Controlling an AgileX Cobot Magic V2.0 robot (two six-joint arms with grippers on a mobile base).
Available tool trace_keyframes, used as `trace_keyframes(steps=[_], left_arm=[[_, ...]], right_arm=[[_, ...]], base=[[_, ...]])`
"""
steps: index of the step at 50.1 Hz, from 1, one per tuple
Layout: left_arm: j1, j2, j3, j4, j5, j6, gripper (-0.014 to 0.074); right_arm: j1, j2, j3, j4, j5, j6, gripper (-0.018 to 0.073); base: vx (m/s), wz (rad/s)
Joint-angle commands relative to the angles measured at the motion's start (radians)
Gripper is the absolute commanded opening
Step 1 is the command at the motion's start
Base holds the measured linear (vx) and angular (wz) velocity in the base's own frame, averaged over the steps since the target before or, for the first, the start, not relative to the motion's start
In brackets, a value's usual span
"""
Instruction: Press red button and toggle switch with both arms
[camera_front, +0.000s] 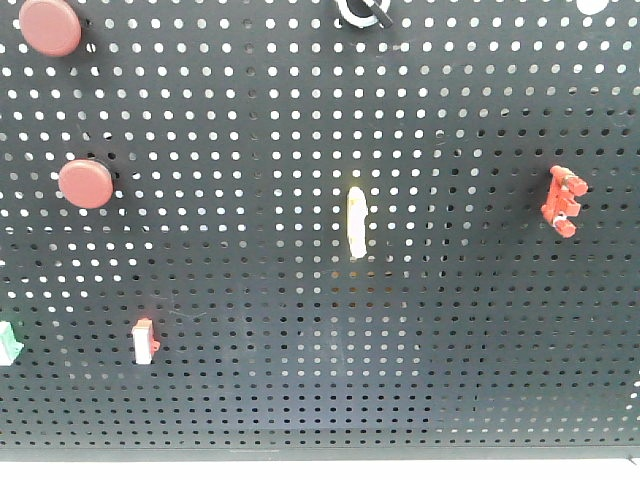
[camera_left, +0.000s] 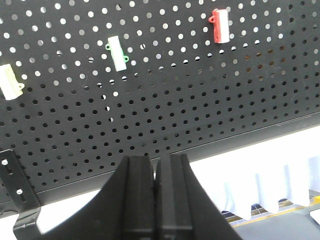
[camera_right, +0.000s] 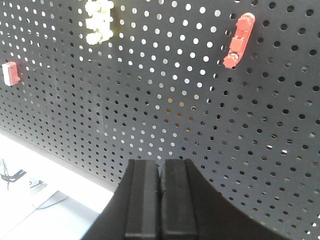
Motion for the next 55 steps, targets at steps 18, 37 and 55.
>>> trace_keyframes(steps=[18, 37, 55], left_arm=[[-0.002, -0.017, 0.034, -0.003, -0.077, -0.008, 0.0001], [-0.002, -0.016, 0.034, -0.003, -0.077, -0.008, 0.0001], [-0.002, -0.016, 0.034, -0.003, -0.077, -0.008, 0.0001]], right_arm=[[-0.055, -0.23, 0.637, -0.002, -0.576, 0.134, 0.0], [-0.359, -0.567, 0.807, -0.023, -0.502, 0.195, 0.0], [-0.374, -0.567, 0.807, -0.03, -0.475, 0.202, 0.0]], base=[[0.0, 0.0], [0.0, 0.0], [0.0, 0.0]])
